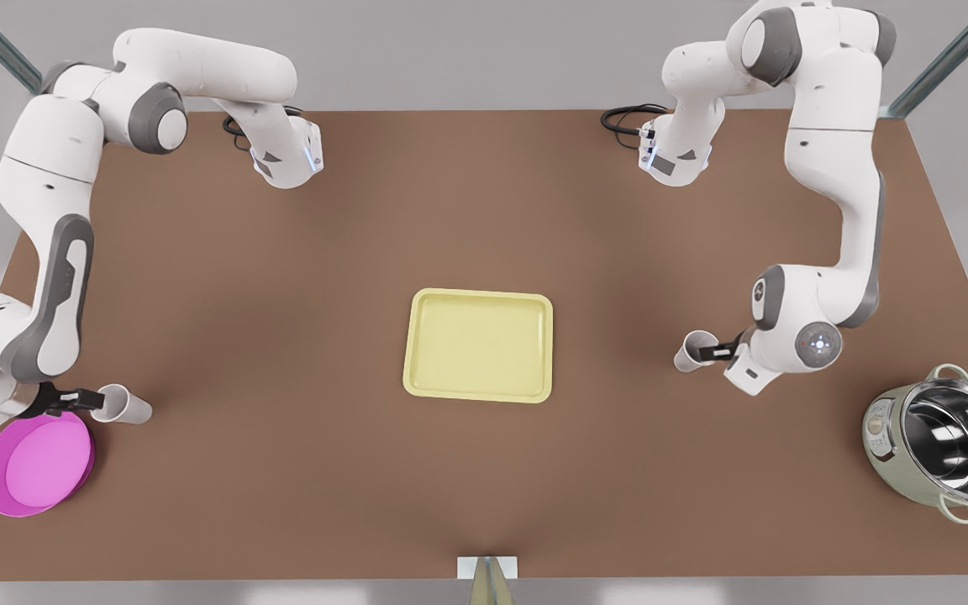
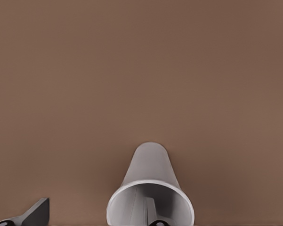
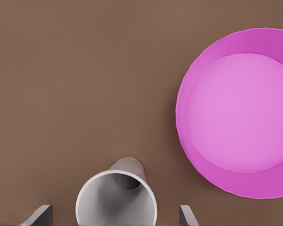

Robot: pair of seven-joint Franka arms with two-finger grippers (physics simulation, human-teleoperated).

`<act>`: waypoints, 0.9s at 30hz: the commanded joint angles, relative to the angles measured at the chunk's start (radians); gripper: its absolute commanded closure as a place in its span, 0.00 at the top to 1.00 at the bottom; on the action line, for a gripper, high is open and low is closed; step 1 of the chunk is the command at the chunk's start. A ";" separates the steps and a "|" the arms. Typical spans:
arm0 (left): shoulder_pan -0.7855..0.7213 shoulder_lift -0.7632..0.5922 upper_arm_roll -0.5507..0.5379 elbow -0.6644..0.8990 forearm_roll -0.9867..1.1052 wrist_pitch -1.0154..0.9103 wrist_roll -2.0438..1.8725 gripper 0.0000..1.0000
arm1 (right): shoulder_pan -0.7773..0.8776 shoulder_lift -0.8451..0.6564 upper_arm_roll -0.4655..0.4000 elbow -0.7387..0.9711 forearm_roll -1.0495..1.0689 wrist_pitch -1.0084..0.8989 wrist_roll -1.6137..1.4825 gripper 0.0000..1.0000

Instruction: Use both arms to respectively pick up the white IKEA cups from the middle-left and middle-right positions, then place the white IKEA cups onto the middle-middle tray, ensuring that the cups remain upright and do not tip over

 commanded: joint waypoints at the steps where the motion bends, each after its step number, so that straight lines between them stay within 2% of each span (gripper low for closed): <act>1: 0.001 0.000 0.000 -0.021 -0.024 0.075 0.120 1.00 | -0.001 0.020 -0.003 0.000 -0.009 0.040 -0.356 1.00; 6: 0.001 0.031 0.003 -0.056 -0.024 0.132 0.135 1.00 | -0.001 0.055 -0.018 0.008 -0.024 0.071 -0.356 1.00; 7: 0.001 0.031 0.003 -0.054 -0.026 0.141 0.129 0.88 | -0.001 0.061 -0.020 0.008 -0.024 0.074 -0.357 1.00; 8: 0.001 0.031 0.003 -0.053 -0.032 0.142 0.128 0.68 | -0.001 0.063 -0.020 0.006 -0.022 0.074 -0.356 1.00; 9: 0.001 0.029 0.003 -0.051 -0.059 0.145 0.128 0.64 | -0.001 0.065 -0.020 0.003 -0.022 0.074 -0.356 1.00; 10: 0.001 0.028 0.003 -0.051 -0.078 0.148 0.128 0.52 | -0.001 0.074 -0.020 0.005 -0.021 0.074 -0.356 1.00; 12: -0.001 0.028 0.003 -0.051 -0.078 0.150 0.129 0.51 | -0.001 0.084 -0.020 0.003 -0.016 0.074 -0.354 1.00; 18: -0.006 0.031 0.003 -0.051 -0.103 0.141 0.128 0.24 | -0.011 0.114 -0.018 0.000 -0.012 0.074 -0.356 1.00; 21: -0.016 0.035 -0.017 0.036 -0.103 0.060 0.100 0.21 | -0.015 0.118 -0.018 0.000 -0.012 0.074 -0.354 1.00; 23: -0.021 0.035 -0.097 0.150 -0.101 -0.040 -0.058 0.21 | -0.018 0.118 -0.018 0.002 -0.012 0.073 -0.360 0.81; 26: -0.036 0.052 -0.284 0.217 -0.095 -0.045 -0.401 0.21 | -0.017 0.118 -0.018 0.002 -0.010 0.064 -0.372 0.60; 27: -0.122 0.084 -0.296 0.260 -0.095 -0.037 -0.536 0.21 | -0.017 0.118 -0.017 0.002 -0.016 0.064 -0.372 0.52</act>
